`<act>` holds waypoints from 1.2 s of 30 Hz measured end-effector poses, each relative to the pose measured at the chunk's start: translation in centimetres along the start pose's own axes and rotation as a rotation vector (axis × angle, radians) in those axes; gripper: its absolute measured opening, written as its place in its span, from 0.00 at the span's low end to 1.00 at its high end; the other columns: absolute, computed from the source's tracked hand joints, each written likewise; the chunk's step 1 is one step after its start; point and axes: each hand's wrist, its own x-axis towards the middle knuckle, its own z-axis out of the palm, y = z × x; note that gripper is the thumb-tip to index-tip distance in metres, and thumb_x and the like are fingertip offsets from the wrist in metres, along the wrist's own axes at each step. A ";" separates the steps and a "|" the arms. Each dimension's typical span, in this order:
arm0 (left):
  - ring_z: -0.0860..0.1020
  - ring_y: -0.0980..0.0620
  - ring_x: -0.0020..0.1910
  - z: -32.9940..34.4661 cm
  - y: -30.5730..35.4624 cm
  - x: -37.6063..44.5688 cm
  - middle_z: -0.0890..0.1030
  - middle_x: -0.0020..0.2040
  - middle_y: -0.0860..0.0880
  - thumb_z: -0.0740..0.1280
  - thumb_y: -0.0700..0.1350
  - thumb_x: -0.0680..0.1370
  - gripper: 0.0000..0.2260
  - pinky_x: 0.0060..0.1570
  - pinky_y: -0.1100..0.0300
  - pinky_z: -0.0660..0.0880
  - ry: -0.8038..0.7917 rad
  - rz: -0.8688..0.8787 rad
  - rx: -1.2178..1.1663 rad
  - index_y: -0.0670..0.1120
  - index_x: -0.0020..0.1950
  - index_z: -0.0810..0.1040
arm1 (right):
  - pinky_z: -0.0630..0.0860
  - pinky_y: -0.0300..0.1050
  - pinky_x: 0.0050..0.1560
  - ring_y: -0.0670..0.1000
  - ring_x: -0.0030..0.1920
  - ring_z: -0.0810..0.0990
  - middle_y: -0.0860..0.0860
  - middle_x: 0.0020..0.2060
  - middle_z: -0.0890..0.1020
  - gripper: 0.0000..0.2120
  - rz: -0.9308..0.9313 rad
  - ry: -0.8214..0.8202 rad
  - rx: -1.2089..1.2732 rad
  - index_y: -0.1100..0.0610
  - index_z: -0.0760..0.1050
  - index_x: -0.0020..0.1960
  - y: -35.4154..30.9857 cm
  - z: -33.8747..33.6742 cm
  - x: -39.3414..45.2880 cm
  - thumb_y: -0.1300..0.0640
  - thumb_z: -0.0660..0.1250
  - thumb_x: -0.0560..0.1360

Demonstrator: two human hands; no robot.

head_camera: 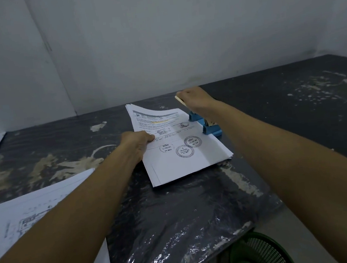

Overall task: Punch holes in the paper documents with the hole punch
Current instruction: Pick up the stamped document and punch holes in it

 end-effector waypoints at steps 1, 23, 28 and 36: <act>0.83 0.40 0.49 -0.1 0.1 -0.2 0.83 0.54 0.42 0.73 0.29 0.71 0.14 0.53 0.42 0.80 0.008 0.013 -0.001 0.35 0.56 0.81 | 0.59 0.42 0.31 0.47 0.30 0.63 0.50 0.31 0.68 0.11 -0.005 0.014 0.025 0.59 0.69 0.42 0.0 0.0 -0.2 0.58 0.57 0.82; 0.84 0.45 0.46 -14.6 6.5 -4.7 0.85 0.48 0.45 0.73 0.33 0.74 0.12 0.50 0.48 0.82 0.144 0.339 -0.128 0.39 0.56 0.81 | 0.71 0.23 0.34 0.46 0.45 0.77 0.53 0.61 0.76 0.22 -0.230 0.109 0.079 0.61 0.66 0.72 -7.0 6.3 -3.3 0.60 0.66 0.79; 0.85 0.42 0.49 -18.5 8.0 -5.5 0.86 0.50 0.43 0.76 0.37 0.72 0.12 0.53 0.44 0.80 0.132 0.444 -0.121 0.42 0.54 0.83 | 0.83 0.52 0.51 0.53 0.48 0.84 0.57 0.55 0.83 0.13 -0.036 -0.029 0.465 0.63 0.77 0.61 -8.7 8.8 -2.9 0.58 0.68 0.79; 0.86 0.44 0.45 -24.0 10.3 -6.4 0.85 0.51 0.41 0.74 0.35 0.73 0.13 0.42 0.51 0.83 0.130 0.420 -0.089 0.38 0.56 0.81 | 0.80 0.45 0.38 0.50 0.35 0.81 0.54 0.39 0.85 0.04 -0.048 0.018 0.559 0.63 0.82 0.46 -12.2 12.7 -2.6 0.63 0.70 0.77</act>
